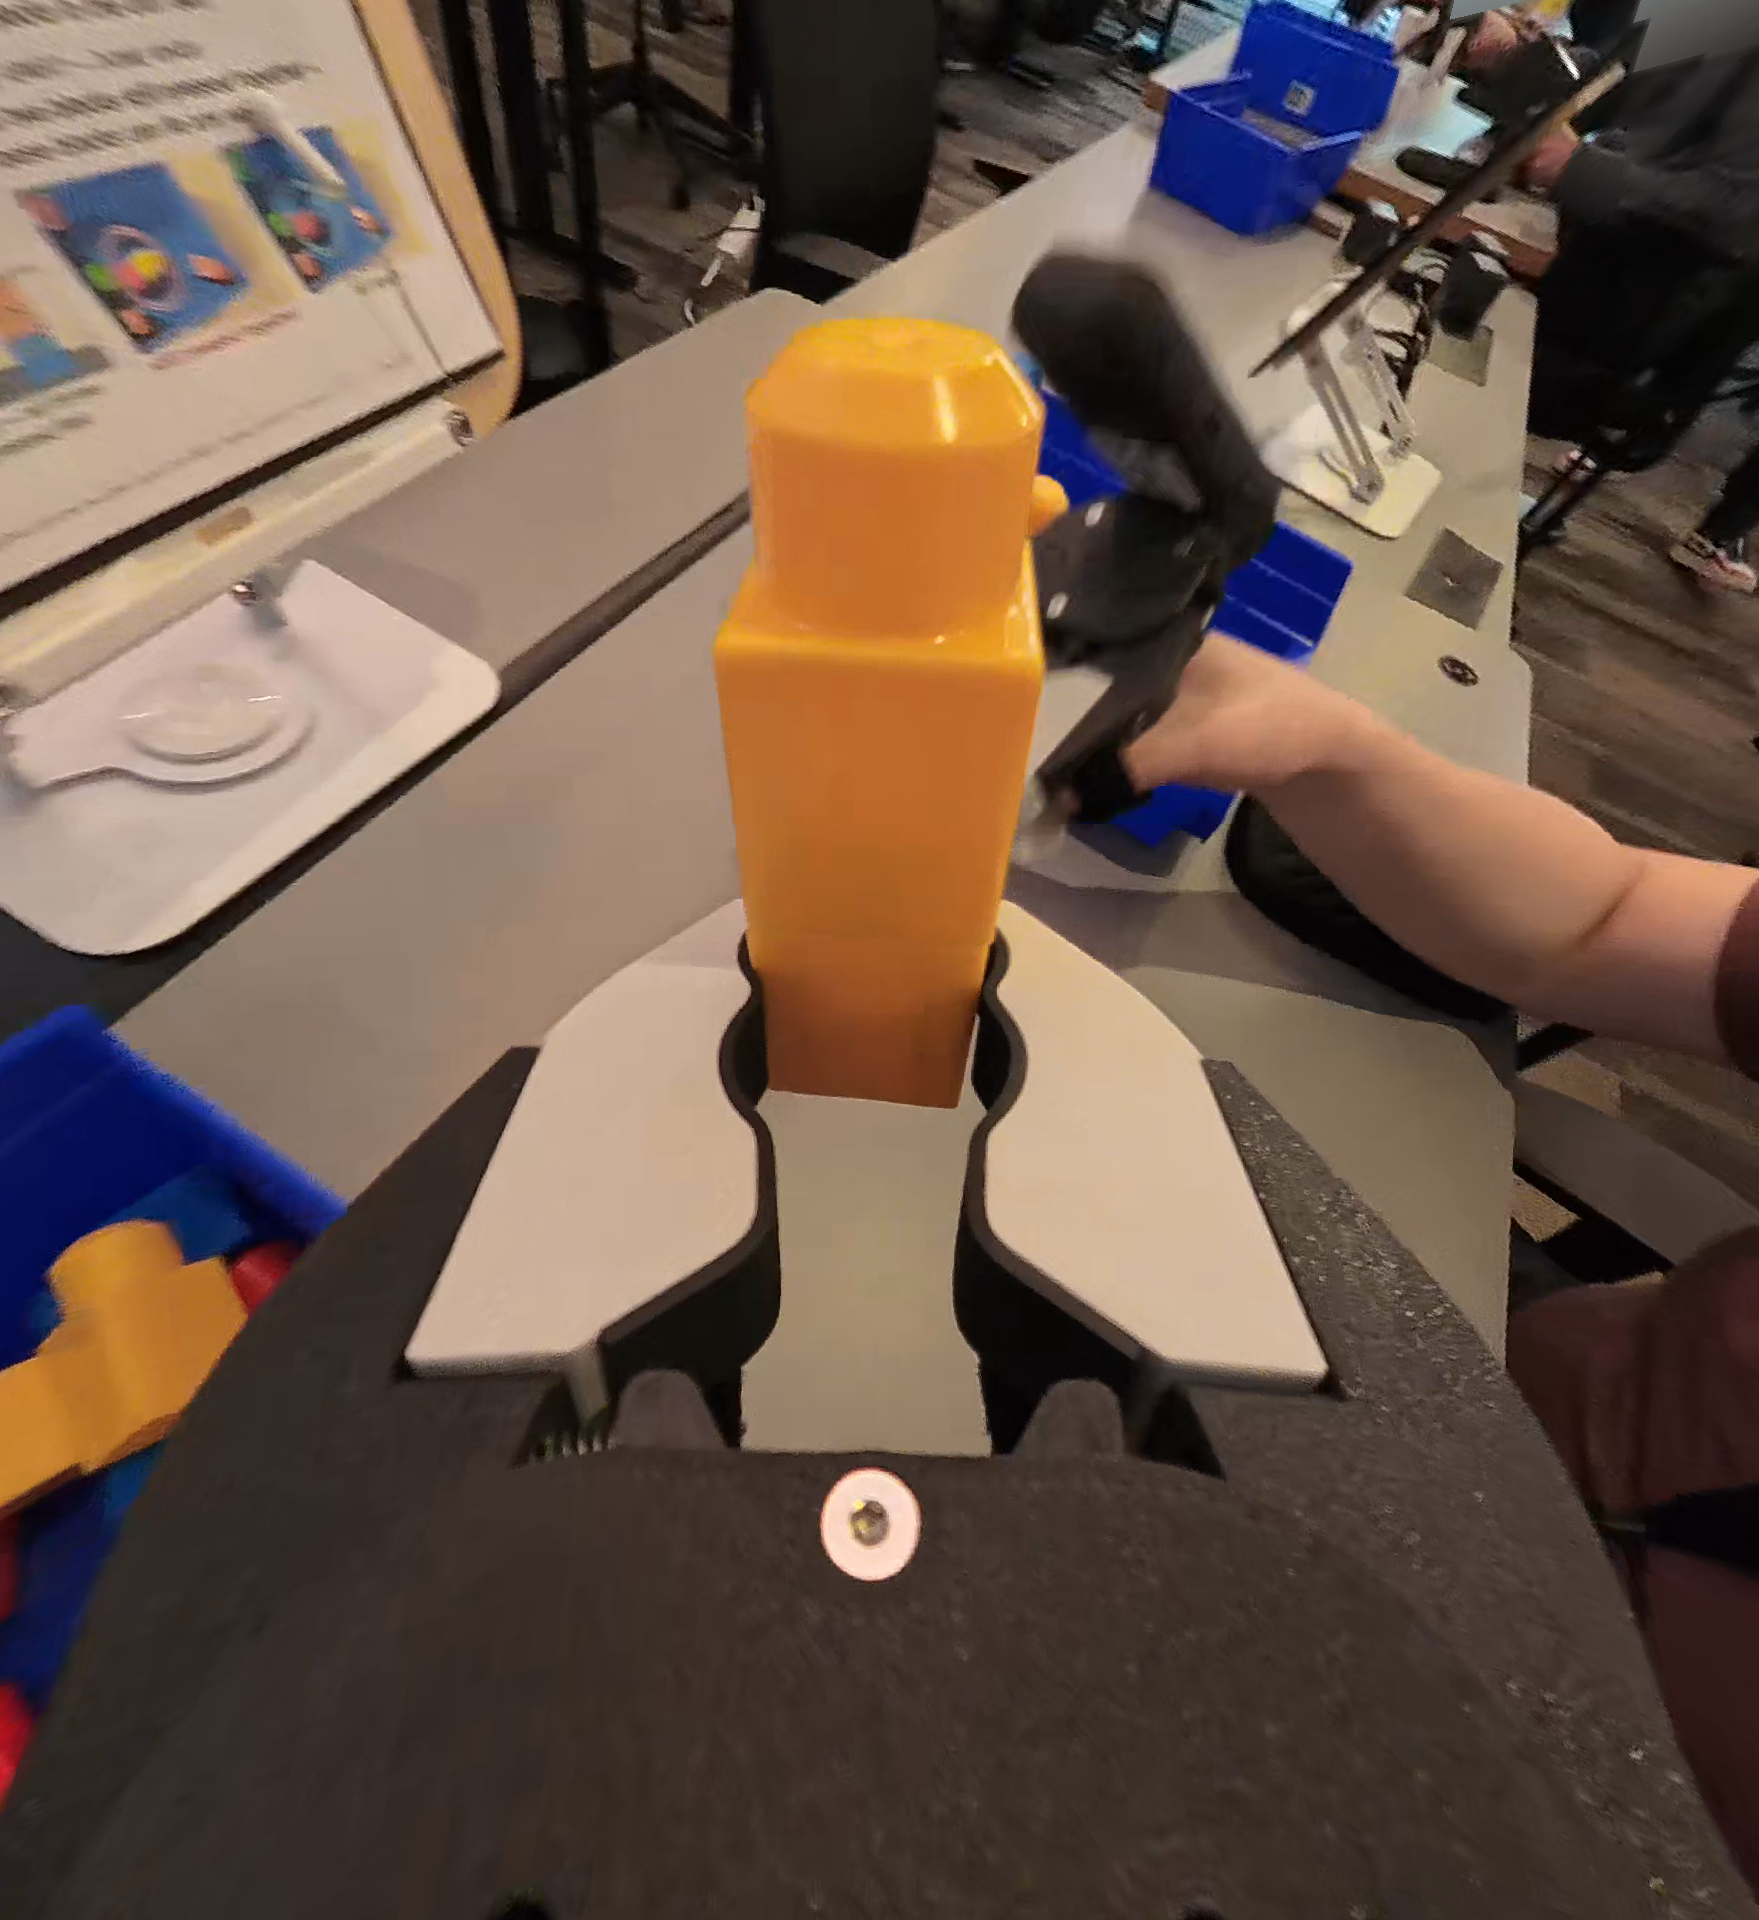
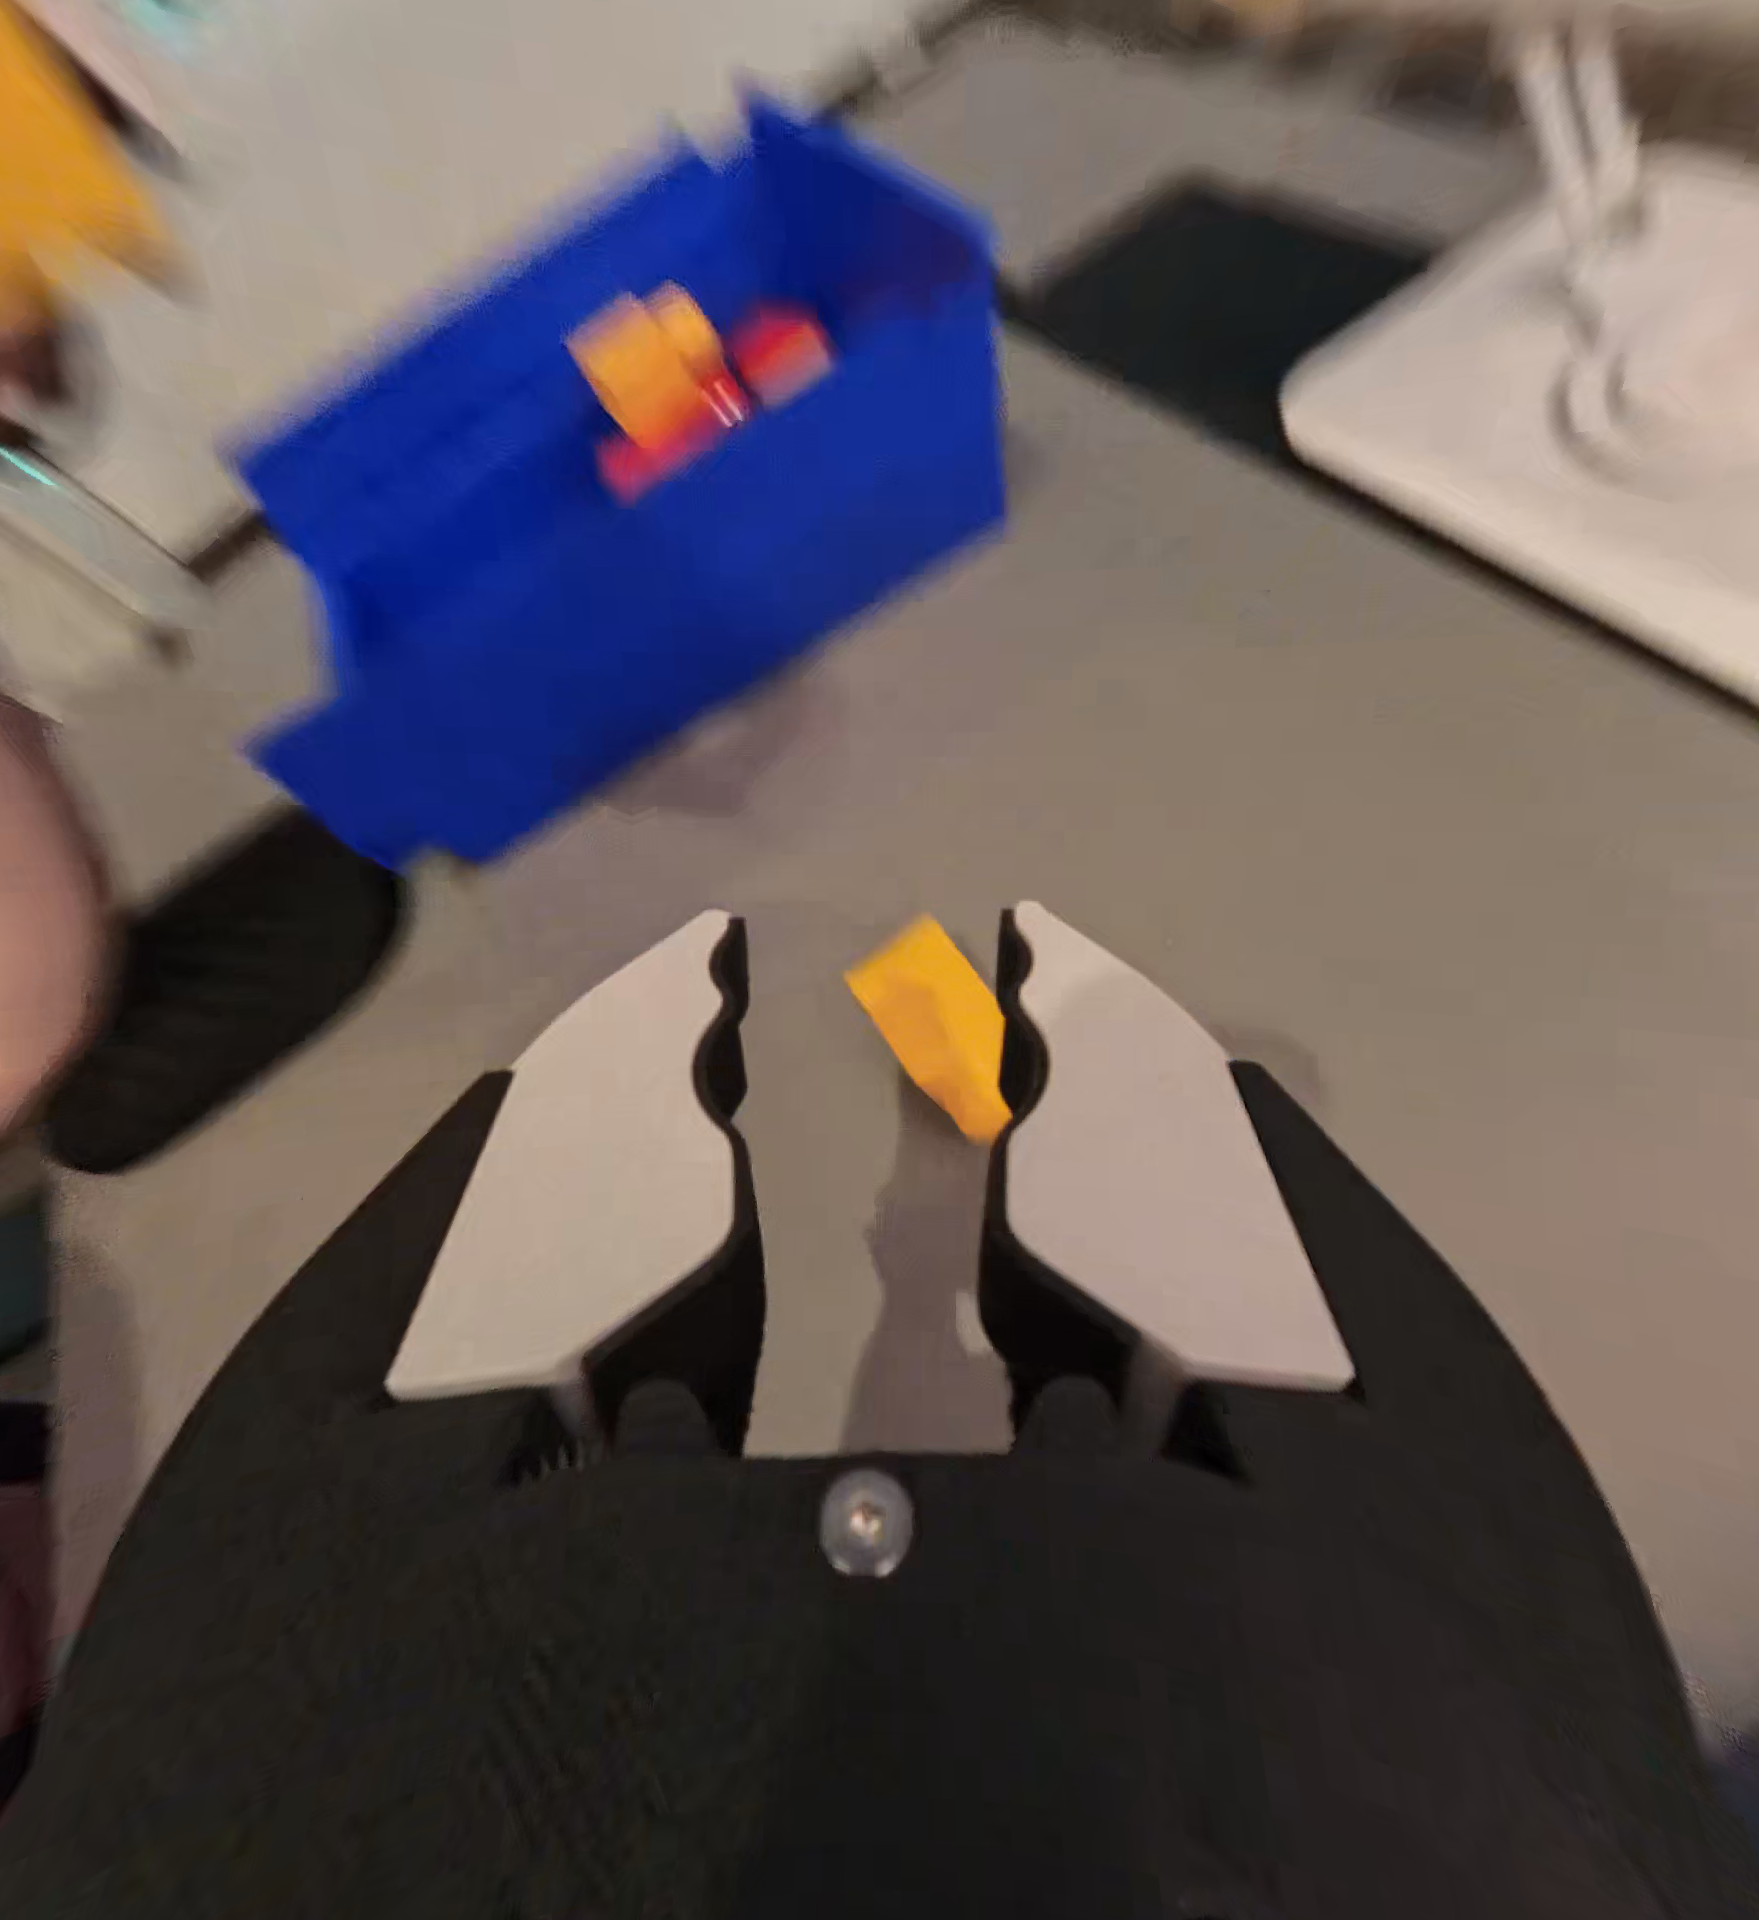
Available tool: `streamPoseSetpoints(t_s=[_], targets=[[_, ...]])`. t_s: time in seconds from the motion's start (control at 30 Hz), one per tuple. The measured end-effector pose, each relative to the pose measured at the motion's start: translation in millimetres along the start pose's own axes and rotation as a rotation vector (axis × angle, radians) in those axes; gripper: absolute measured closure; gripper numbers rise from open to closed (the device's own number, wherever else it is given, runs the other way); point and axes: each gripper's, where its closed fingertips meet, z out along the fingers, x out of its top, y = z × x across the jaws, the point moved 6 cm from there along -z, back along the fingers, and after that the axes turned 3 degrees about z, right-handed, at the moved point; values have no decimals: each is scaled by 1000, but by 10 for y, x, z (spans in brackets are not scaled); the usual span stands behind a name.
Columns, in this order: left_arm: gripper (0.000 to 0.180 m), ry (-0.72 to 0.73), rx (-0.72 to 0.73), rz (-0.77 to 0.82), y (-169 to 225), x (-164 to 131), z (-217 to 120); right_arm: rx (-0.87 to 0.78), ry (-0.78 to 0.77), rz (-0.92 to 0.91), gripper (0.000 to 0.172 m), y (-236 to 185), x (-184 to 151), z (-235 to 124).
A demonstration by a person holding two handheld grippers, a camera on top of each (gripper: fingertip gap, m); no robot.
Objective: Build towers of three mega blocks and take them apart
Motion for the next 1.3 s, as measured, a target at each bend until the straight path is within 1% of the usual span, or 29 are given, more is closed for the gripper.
streamPoseSetpoints(t_s=[0.07, 0.13, 0.23, 0.33, 0.43, 0.47, 0.5, 0.53, 0.63, 0.8, 0.9, 0.97, 1.07, 1.13, 1.3], targets=[[144, 15, 5, -8, -34, 3, -80, -61, -147, -3, 125, 113, -243, 192], [144, 15, -2, -11, -41, -3, -112, -124, -260, -23, 120, 207, -429, 282], [144, 2, -19, -6, -25, -10, -98, -221, -337, -107, 119, 307, -553, 360], [144, -29, -31, 2, -2, -37, -43, -231, -356, -181, 119, 320, -610, 455], [144, -63, -41, 7, 19, -71, 6, -160, -354, -199, 122, 268, -670, 541], [144, -69, -44, 7, 27, -75, 14, -143, -350, -214, 125, 249, -678, 562], [144, -73, -48, 6, 34, -78, 19, -137, -348, -240, 138, 236, -678, 561], [144, -76, -53, 5, 42, -79, 22, -139, -353, -262, 139, 229, -675, 555], [144, -79, -64, 4, 61, -81, 20, -129, -342, -300, 140, 178, -613, 498], [144, -68, -82, -7, 72, -72, 12, -87, -337, -285, 140, 88, -472, 291], [145, -23, -113, -22, 78, -33, 7, -130, -421, -277, 140, 84, -462, 125], [145, -14, -111, -23, 64, -27, 3, -187, -508, -317, 140, 67, -473, -5], [145, -25, -122, -29, 59, -39, -1, -327, -742, -469, 140, 52, -572, -294], [145, -21, -127, -25, 67, -26, -15, -405, -867, -557, 140, 54, -629, -417], [145, 11, -133, -13, 93, 22, -114, -472, -1206, -730, 139, 90, -719, -343]])
